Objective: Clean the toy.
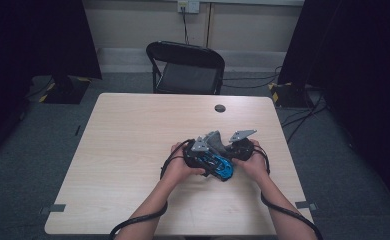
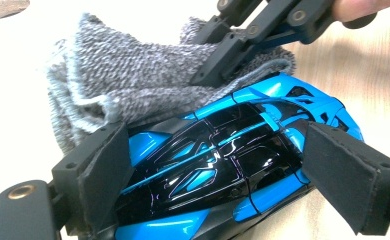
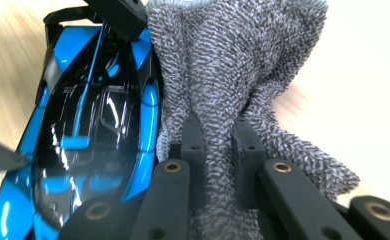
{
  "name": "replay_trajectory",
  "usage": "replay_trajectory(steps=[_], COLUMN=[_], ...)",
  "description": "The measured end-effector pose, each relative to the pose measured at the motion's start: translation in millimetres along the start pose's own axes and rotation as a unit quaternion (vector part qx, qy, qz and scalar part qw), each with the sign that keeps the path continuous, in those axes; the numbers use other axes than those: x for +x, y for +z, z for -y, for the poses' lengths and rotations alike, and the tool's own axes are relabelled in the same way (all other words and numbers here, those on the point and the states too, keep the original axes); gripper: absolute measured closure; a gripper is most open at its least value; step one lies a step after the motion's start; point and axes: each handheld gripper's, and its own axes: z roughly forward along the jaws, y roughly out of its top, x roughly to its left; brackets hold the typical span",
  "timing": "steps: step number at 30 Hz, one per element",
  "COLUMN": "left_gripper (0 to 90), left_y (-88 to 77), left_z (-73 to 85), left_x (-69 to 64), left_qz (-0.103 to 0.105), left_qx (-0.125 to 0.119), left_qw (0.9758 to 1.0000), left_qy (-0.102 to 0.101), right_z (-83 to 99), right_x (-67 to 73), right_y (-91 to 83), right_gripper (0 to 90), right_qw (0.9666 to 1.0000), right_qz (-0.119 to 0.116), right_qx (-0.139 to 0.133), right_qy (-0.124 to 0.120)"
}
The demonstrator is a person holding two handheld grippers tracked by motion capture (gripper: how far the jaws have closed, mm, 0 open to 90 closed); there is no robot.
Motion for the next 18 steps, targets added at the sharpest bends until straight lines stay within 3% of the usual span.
replay_trajectory(steps=[18], left_gripper=[12.6], left_y=[0.5], left_z=[-0.1], left_x=[-1.1], left_qz=[0.001], left_qx=[-0.002], left_qw=[1.0000], left_qy=[0.002], right_z=[18.2], right_x=[0.6], right_y=[-19.1], right_gripper=[80.0], right_qw=[1.0000], right_qz=[0.006], right_qx=[-0.004], right_qy=[0.005])
